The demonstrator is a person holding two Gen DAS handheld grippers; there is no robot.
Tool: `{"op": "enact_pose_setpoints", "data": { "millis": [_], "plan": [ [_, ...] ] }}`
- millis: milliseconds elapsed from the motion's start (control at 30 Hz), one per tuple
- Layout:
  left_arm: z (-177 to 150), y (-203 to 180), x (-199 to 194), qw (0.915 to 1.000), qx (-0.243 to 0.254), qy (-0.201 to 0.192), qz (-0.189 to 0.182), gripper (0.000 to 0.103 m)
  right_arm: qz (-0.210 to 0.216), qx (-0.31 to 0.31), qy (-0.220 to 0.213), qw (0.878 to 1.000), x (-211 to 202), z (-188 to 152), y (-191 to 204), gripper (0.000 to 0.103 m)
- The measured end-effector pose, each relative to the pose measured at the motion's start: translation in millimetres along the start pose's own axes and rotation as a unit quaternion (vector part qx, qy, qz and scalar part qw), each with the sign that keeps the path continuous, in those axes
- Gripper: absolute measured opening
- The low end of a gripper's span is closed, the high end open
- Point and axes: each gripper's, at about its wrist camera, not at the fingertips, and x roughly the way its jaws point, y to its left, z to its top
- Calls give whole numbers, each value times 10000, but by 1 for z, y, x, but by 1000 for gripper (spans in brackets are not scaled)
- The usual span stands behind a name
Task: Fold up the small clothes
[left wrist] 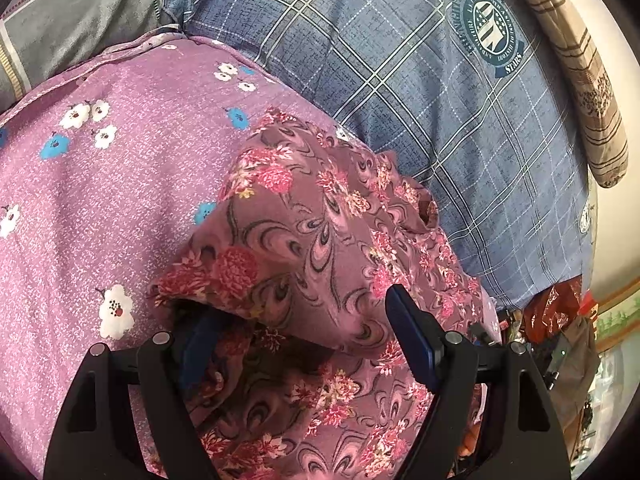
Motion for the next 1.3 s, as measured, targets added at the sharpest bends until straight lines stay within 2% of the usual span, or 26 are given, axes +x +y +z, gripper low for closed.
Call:
{"op": "enact_pose_setpoints", "data": {
  "millis": [33,100,133,200,233,267,300,367,400,467,533,567,667,800,867,900,933,967,1133,1200,1300],
  "plan": [
    [1,-2,0,10000,30,-18,-18,79,96,5,134,9999,-2,-1,3,6],
    [2,-5,-4,9998,88,-105,-148,78,652,517,-76,9965,-22,1,2,6],
    [2,-6,-7,9996,103,-160,-201,79,967,786,-229,9919,-35,3,1,6],
    [5,-9,-12,9989,131,-304,-323,79,1543,1242,-807,9769,-69,11,-2,6],
    [8,-11,-12,9987,130,-332,-366,79,1528,1398,-1106,9720,-83,16,-5,6],
    [12,-11,-10,9987,99,-332,-378,79,1338,1639,-1363,9678,-92,22,-11,6],
    [15,-10,-7,9987,70,-315,-387,79,923,1957,-1481,9650,-94,28,-22,10],
    [19,-5,-4,9992,-30,-293,-266,79,72,2506,-1286,9595,-88,31,-44,15],
    [20,-1,-3,9992,-76,-285,-265,78,63,2626,-1114,9584,-85,27,-54,15],
    [21,6,-1,9988,-213,-163,-410,78,125,2493,-1077,9623,-88,16,-57,15],
    [22,10,-2,9983,-279,-149,-491,79,-14,1975,-1058,9746,-90,3,-49,19],
    [21,10,-3,9983,-272,-142,-503,79,-88,1629,-901,9825,-86,-5,-41,21],
    [18,4,-7,9985,-177,-197,-473,79,-186,1070,-448,9931,-67,-19,-21,24],
    [15,-3,-6,9991,5,-248,-350,79,-96,799,-34,9968,-38,-25,-3,32],
    [16,-4,-6,9990,18,-246,-364,79,34,787,229,9966,-27,-28,2,32],
    [16,-3,-6,9990,10,-246,-372,79,64,711,330,9969,-23,-29,7,27],
    [16,-2,-6,9990,-6,-243,-385,79,29,614,356,9975,-22,-28,11,9],
    [16,-1,-7,9988,-39,-244,-412,79,86,583,278,9979,-25,-25,13,4],
    [17,3,-10,9983,-164,-334,-452,79,1022,1185,-305,9872,-65,-16,14,3],
    [19,4,-10,9978,-251,-392,-474,79,1307,1184,-404,9835,-74,-1,24,3],
    [22,6,-6,9971,-385,-425,-494,79,1128,930,-539,9878,-65,39,45,6]
  ]
}}
